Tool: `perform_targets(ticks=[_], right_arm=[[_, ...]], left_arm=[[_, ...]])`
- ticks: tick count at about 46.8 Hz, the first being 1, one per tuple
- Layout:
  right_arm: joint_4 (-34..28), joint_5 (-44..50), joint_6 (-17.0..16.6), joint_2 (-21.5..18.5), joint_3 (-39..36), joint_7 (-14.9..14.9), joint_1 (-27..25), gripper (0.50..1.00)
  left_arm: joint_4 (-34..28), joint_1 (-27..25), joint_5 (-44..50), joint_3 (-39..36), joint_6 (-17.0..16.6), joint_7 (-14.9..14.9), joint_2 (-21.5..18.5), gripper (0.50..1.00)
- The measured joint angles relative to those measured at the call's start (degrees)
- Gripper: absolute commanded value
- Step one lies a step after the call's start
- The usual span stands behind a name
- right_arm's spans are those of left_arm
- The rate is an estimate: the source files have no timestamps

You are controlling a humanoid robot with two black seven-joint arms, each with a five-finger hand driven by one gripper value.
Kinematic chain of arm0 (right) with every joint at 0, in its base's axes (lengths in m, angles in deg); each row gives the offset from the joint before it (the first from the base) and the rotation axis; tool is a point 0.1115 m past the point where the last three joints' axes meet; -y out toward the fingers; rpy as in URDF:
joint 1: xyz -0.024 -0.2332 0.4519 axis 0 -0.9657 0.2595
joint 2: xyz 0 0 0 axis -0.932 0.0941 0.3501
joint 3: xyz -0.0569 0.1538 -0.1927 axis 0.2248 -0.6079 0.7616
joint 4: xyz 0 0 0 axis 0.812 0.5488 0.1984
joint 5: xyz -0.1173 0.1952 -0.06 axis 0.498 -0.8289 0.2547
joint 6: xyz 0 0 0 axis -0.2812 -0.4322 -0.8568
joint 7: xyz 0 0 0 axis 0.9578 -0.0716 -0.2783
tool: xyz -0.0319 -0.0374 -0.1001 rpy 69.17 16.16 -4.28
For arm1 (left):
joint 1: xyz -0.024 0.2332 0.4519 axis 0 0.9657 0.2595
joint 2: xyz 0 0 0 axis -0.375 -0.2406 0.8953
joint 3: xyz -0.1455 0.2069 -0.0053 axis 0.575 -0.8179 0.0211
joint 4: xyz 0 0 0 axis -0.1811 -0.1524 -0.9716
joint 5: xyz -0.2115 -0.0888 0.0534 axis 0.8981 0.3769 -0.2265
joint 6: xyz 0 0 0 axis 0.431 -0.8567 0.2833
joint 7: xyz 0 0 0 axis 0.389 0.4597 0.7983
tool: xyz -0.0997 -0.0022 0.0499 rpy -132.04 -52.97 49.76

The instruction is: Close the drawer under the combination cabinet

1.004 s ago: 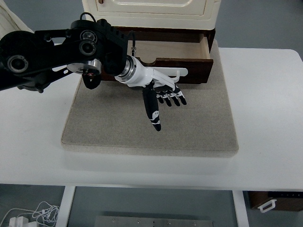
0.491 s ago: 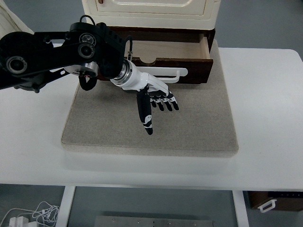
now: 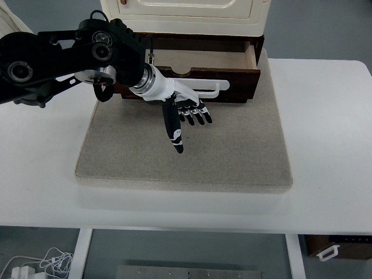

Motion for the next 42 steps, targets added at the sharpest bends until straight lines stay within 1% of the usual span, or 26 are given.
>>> perform_targets(ticks=[18,31,42], right_arm=[[0.0,0.0,0.0,0.0,0.0,0.0,0.0,0.952],[0.0,0.0,0.0,0.0,0.0,0.0,0.0,0.952],[0.0,0.0,0.0,0.0,0.0,0.0,0.0,0.952]], left_arm=[[4.3,-0.5,-0.1,0.3,0.1,0.0,0.5,0.999],[7.8,-1.1,-0.3,0.8,-0.5,0.0,0.8,0.996],[9.1,-1.1,-0.3,0.8,-0.8,0.0,0.8,0.996]])
